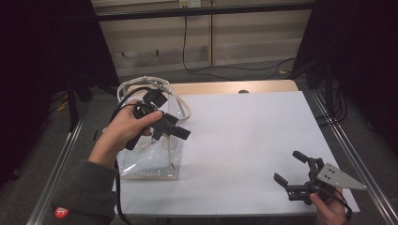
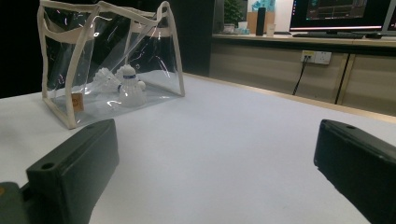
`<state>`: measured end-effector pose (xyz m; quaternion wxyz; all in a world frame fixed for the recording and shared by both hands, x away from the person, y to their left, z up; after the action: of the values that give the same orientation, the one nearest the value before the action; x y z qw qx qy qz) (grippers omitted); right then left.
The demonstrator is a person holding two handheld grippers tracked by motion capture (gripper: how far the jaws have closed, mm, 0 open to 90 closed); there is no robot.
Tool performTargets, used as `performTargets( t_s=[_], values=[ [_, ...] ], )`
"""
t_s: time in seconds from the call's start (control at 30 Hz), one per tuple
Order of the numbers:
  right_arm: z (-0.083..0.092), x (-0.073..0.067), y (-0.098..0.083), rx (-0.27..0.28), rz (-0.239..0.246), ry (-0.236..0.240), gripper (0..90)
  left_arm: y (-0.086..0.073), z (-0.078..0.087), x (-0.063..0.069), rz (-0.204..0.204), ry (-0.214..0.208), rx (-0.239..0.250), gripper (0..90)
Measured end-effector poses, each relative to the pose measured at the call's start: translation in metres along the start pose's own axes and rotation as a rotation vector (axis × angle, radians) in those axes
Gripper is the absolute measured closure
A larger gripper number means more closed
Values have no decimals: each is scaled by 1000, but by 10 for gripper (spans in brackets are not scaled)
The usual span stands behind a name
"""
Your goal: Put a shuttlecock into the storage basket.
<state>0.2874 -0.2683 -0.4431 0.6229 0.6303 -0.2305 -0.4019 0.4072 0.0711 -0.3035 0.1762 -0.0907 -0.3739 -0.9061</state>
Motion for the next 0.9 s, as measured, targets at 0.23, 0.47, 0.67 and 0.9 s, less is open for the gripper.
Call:
performTargets(
  t_s=[0.23,0.47,0.67,0.9],
  values=[
    [0,0,0,0,-2,-1,0,-7,-4,5,-34,4,-13,80],
    [0,0,0,0,-1,0,0,-13,-8,9,-41,0,-9,80],
    [0,-1,0,1,0,0,0,-18,-11,11,-50,-9,-6,80],
    [0,-1,0,1,-1,0,0,-23,-14,13,-59,-16,-3,80]
  ],
)
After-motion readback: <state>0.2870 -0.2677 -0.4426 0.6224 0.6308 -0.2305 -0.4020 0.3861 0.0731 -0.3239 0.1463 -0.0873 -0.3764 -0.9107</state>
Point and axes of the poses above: each handheld gripper's, and its own axes: z roughly backward along the jaws, y roughly out of its top, x roughly to its right, the point moved 7 cm from there along -z, roughly forward along the jaws, and after that the axes turned 11 degrees about -z, right-handed, at the moved point
